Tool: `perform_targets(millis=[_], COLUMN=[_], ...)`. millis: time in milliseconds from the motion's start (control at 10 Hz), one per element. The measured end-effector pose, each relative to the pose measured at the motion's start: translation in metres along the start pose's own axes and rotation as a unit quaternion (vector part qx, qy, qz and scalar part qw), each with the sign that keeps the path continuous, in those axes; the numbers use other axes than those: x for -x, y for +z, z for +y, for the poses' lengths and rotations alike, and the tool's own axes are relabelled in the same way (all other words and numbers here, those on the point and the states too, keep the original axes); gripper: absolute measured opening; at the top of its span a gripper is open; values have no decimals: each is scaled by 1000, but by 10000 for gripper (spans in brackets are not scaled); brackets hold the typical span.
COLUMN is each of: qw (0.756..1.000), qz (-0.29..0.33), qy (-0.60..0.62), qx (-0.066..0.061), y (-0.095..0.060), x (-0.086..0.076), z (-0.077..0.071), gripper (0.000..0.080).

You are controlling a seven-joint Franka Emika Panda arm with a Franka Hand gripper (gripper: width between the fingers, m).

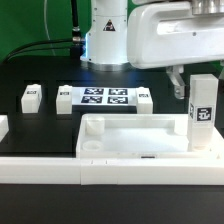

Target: Assemble desk

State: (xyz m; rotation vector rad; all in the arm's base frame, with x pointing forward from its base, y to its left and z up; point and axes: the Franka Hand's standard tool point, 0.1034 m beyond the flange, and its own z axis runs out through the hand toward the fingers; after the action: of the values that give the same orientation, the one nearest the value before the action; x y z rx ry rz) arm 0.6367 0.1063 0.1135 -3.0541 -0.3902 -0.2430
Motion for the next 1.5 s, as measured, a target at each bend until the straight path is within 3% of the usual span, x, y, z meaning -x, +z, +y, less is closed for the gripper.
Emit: perform_targets(millis=[100,200,600,800,1100,1300,1500], qw=[1000,1000,1000,994,962,927,874], qz=[1,5,9,12,33,28,22], qy=[2,-17,13,105,270,374,485], qx=[-2,0,-1,-2,-1,-1,-4], y=[1,1,1,1,2,1,1], x=[0,-1,-2,-2,-3,1,4], z=[-5,-5,-5,-2,5,6,7], gripper=[386,288,288,288,289,290,290])
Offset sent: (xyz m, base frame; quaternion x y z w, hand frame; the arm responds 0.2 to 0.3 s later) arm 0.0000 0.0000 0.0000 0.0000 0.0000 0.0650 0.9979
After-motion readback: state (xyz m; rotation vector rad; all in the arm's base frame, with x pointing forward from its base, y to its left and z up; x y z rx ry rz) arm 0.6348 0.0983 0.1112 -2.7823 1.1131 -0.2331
